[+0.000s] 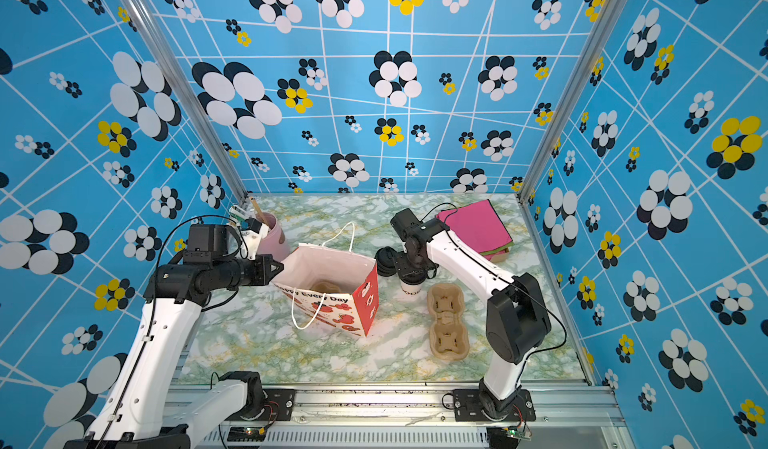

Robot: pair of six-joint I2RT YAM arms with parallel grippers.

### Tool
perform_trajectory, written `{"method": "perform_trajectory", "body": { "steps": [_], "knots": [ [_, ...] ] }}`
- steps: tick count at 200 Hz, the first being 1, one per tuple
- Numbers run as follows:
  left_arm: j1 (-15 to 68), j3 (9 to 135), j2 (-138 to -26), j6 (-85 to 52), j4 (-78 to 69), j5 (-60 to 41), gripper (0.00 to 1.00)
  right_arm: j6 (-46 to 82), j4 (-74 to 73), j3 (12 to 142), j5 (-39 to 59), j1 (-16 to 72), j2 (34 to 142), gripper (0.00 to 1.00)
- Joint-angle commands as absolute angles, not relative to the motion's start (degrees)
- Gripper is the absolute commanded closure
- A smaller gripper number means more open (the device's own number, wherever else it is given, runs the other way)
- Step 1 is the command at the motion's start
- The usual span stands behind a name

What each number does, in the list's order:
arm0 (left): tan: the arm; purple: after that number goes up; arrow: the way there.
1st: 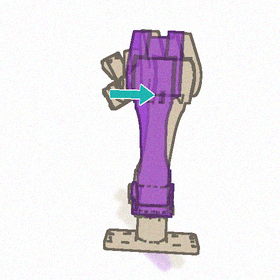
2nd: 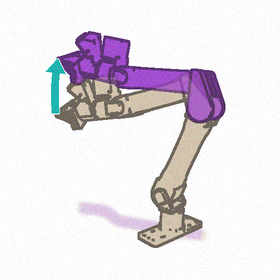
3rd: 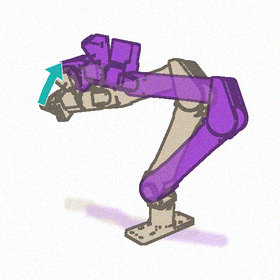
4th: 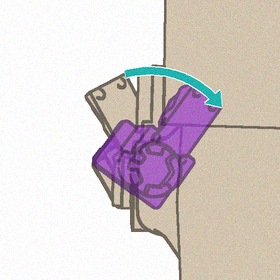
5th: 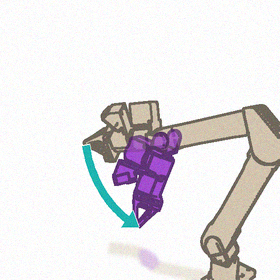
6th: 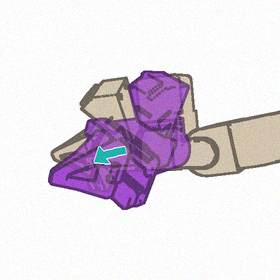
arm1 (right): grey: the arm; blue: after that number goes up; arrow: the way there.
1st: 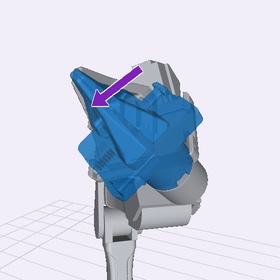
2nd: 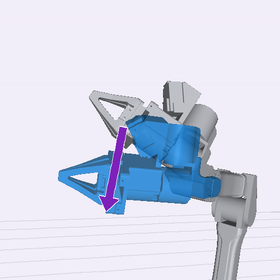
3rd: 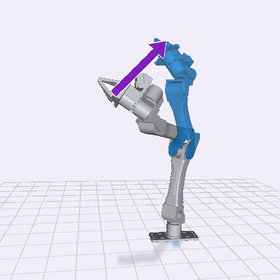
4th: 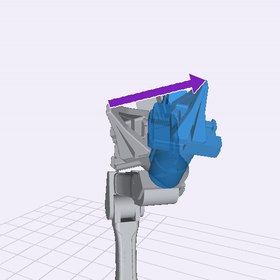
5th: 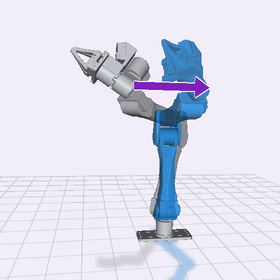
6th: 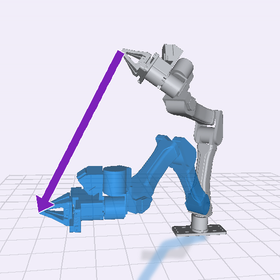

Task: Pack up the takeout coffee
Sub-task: 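Move the right gripper over the black-lidded white cup and grasp it, then lift the lidded cup with the right gripper and carry it over the bag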

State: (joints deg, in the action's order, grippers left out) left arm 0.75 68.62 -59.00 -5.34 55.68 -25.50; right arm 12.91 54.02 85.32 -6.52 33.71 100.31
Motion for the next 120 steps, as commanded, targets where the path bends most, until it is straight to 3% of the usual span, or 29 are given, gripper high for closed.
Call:
{"method": "perform_trajectory", "body": {
  "steps": [1,61,120],
  "knots": [
    [0.26,67.14,-58.36,-5.19,57.10,-25.08,0.95,13.16,54.27,83.00,-6.04,33.31,101.86,0.25],
    [0.31,67.06,-58.19,-5.19,57.11,-25.11,0.95,13.05,54.08,82.42,-5.84,33.31,102.17,0.19],
    [0.33,66.96,-58.23,-5.26,56.86,-25.21,0.95,12.87,54.24,82.12,-5.98,33.31,102.14,0.30]
  ]
}}
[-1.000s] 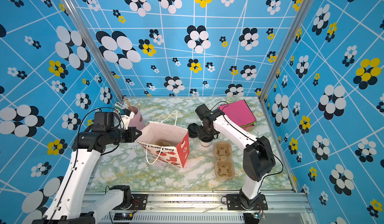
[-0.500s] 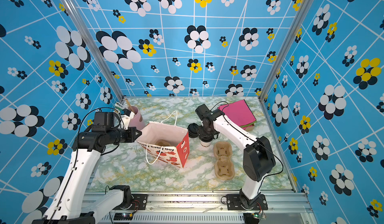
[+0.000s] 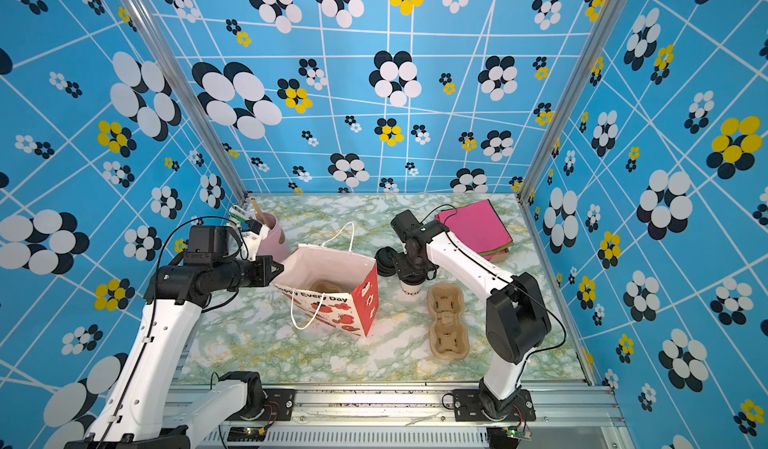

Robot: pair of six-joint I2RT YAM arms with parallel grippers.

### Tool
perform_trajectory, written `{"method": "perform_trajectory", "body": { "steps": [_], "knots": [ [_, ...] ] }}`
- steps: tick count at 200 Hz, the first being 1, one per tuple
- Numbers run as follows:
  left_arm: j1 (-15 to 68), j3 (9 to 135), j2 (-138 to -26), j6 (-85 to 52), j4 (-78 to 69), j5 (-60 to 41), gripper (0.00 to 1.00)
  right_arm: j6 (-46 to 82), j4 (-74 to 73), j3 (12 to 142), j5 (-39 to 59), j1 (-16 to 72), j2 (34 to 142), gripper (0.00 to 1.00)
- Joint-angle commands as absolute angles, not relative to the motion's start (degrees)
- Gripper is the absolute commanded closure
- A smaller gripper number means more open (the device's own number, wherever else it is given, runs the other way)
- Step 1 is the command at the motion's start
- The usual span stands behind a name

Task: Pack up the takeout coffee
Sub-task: 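Lift the lidded cup with the right gripper and carry it over the bag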

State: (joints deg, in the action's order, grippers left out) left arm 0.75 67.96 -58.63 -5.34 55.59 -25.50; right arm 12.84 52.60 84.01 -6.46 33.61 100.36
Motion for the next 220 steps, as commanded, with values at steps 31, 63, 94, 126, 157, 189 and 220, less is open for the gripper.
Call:
{"method": "perform_trajectory", "body": {
  "steps": [31,63,94,126,157,189,220],
  "knots": [
    [0.26,67.06,-58.27,-5.27,56.76,-25.31,0.95,12.83,54.92,83.07,-6.00,33.33,101.06,0.33],
    [0.29,67.06,-58.33,-5.36,56.65,-25.48,0.95,12.83,55.52,83.97,-6.52,33.27,98.61,0.35],
    [0.26,66.98,-58.27,-5.36,56.69,-25.50,0.95,12.82,57.23,85.11,-6.99,33.27,96.14,0.36],
    [0.26,66.77,-58.27,-5.45,56.50,-25.64,0.95,12.65,59.08,86.60,-7.56,33.31,92.87,0.37],
    [0.29,66.75,-58.27,-5.62,56.30,-25.84,0.95,12.45,61.46,89.64,-7.30,33.31,89.61,0.38],
    [0.27,66.66,-58.25,-5.71,56.23,-26.02,0.95,12.47,63.84,95.19,-5.40,33.38,86.51,0.39],
    [0.27,66.50,-58.19,-5.80,56.12,-26.10,0.95,13.16,64.68,100.45,-2.30,33.64,83.98,0.40]
  ]
}}
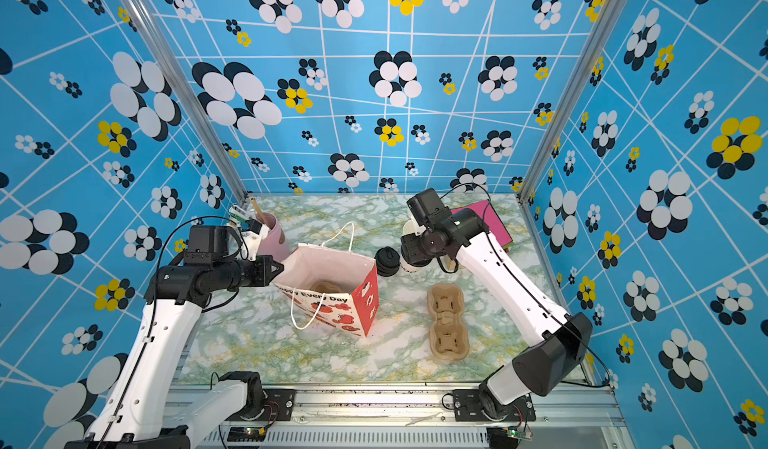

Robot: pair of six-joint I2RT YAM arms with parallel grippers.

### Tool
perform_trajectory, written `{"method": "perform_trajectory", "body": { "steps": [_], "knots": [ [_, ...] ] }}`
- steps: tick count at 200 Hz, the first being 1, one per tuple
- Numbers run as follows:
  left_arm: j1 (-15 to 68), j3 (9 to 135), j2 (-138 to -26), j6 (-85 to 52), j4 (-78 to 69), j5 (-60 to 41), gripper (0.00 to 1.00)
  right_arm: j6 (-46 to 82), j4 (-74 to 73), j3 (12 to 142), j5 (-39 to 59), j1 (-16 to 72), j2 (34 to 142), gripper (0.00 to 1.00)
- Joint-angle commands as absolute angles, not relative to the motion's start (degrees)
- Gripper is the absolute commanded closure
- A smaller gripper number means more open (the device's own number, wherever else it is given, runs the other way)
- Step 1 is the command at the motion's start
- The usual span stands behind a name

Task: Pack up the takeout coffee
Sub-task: 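Lift the lidded cup with the right gripper and carry it over the bag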

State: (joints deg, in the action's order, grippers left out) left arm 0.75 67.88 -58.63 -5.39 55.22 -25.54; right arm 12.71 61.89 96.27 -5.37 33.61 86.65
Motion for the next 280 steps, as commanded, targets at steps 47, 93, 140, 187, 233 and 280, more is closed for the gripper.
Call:
{"method": "perform_trajectory", "body": {
  "steps": [47,93,140,187,233,280],
  "knots": [
    [0.29,66.60,-58.14,-5.98,56.03,-26.28,0.95,13.58,66.94,109.84,0.78,36.01,83.62,0.41],
    [0.34,66.58,-58.02,-6.15,56.23,-26.45,0.95,12.93,70.24,121.47,1.22,41.80,86.98,0.42],
    [0.30,66.78,-58.04,-6.33,56.31,-26.58,0.95,12.49,72.35,129.88,2.26,47.69,91.26,0.44],
    [0.35,66.73,-58.10,-6.56,56.18,-26.59,0.95,10.49,73.94,134.78,2.55,53.73,97.21,0.44],
    [0.35,66.70,-58.01,-6.42,56.36,-26.49,0.95,8.01,77.04,138.73,1.08,56.62,103.84,0.44],
    [0.35,66.62,-58.10,-6.33,56.38,-26.37,0.95,5.81,79.46,139.48,-0.14,57.55,109.07,0.44]
  ]
}}
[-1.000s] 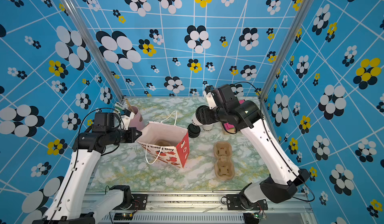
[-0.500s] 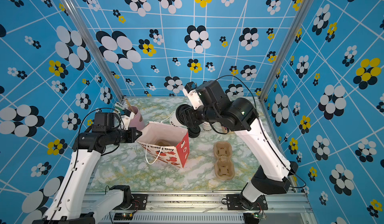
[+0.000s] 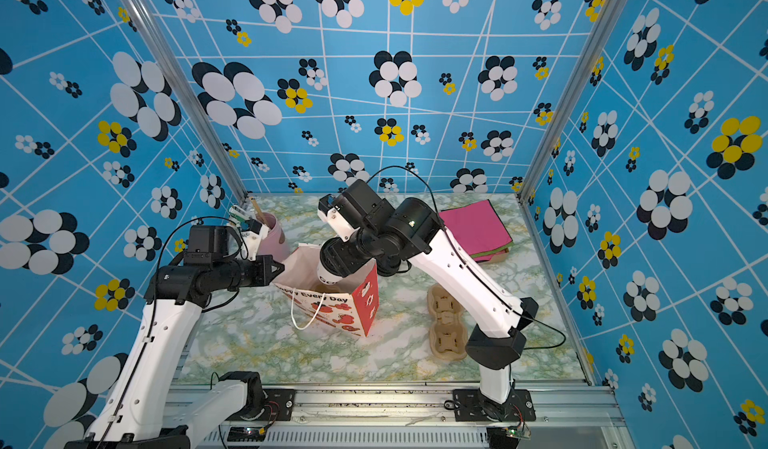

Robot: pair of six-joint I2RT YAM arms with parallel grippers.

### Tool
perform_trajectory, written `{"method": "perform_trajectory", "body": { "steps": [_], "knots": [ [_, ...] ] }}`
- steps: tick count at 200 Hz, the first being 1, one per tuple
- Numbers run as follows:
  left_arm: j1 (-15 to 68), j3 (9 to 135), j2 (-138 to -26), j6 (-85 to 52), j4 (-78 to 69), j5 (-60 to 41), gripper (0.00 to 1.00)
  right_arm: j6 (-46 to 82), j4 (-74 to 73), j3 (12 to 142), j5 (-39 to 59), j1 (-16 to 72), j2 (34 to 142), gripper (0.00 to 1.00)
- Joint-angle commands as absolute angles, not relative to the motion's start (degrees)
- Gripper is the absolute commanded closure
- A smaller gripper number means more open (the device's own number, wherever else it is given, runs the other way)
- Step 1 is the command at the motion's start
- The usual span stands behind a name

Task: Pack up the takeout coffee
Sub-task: 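Lift the lidded cup with the right gripper and carry it over the bag, then lower the lidded cup into the bag toward the carrier with the right gripper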

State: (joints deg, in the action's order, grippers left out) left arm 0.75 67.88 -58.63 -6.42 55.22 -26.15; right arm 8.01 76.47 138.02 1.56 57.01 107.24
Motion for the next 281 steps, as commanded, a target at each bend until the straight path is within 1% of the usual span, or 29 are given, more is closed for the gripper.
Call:
{"method": "perform_trajectory", "body": {
  "steps": [1,68,194,281],
  "knots": [
    [0.35,66.62,-58.14,-6.33,56.40,-26.37,0.95,5.76,79.50,139.48,-0.16,57.56,109.16,0.45],
    [0.36,66.27,-58.19,-6.24,56.17,-26.32,0.95,2.55,79.98,136.45,-0.60,57.64,113.70,0.46],
    [0.33,65.87,-58.18,-6.15,55.86,-26.37,0.95,-0.70,75.81,126.38,0.30,57.66,114.78,0.46],
    [0.36,65.82,-58.38,-6.28,55.63,-26.61,0.95,-3.05,74.44,123.57,1.85,57.62,116.94,0.47]
  ]
}}
